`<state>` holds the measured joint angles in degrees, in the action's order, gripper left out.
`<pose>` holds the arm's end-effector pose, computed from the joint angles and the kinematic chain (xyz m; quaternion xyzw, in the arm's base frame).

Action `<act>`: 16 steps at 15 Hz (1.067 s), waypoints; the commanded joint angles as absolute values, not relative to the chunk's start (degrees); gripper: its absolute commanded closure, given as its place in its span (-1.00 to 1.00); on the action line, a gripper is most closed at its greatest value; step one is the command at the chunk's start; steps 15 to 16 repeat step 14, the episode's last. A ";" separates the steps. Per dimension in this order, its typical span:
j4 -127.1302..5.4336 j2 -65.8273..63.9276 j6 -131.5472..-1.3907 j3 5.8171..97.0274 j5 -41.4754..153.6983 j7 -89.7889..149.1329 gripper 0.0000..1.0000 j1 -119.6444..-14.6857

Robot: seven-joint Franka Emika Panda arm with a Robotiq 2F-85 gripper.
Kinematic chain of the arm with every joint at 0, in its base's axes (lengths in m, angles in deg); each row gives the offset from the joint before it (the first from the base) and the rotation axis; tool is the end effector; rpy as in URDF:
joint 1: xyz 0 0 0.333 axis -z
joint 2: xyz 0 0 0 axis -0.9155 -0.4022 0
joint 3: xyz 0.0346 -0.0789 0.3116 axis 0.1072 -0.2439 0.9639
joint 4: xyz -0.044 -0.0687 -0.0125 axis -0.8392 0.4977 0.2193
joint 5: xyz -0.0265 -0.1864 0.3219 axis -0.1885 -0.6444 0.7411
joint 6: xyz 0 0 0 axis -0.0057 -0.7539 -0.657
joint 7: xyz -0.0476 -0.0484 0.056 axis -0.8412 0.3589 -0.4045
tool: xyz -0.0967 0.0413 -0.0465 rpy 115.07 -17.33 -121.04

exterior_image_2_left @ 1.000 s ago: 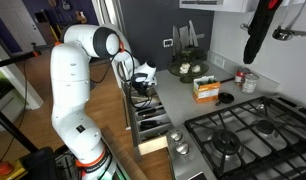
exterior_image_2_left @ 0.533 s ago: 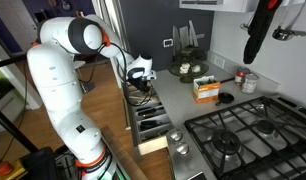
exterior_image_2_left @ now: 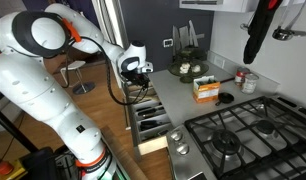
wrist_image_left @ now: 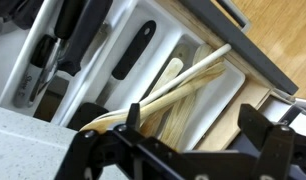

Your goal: Put the wooden cooking sticks in the open drawer

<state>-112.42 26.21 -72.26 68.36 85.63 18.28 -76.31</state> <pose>0.4079 0.1756 0.3715 -0.9849 -0.0874 -0.0417 0.1437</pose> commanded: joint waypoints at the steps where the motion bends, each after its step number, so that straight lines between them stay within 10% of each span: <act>1: -114.62 34.80 -64.05 66.25 82.61 24.34 -0.98 -76.88; 16: -112.31 41.33 -55.05 62.06 84.27 29.43 -1.00 -76.22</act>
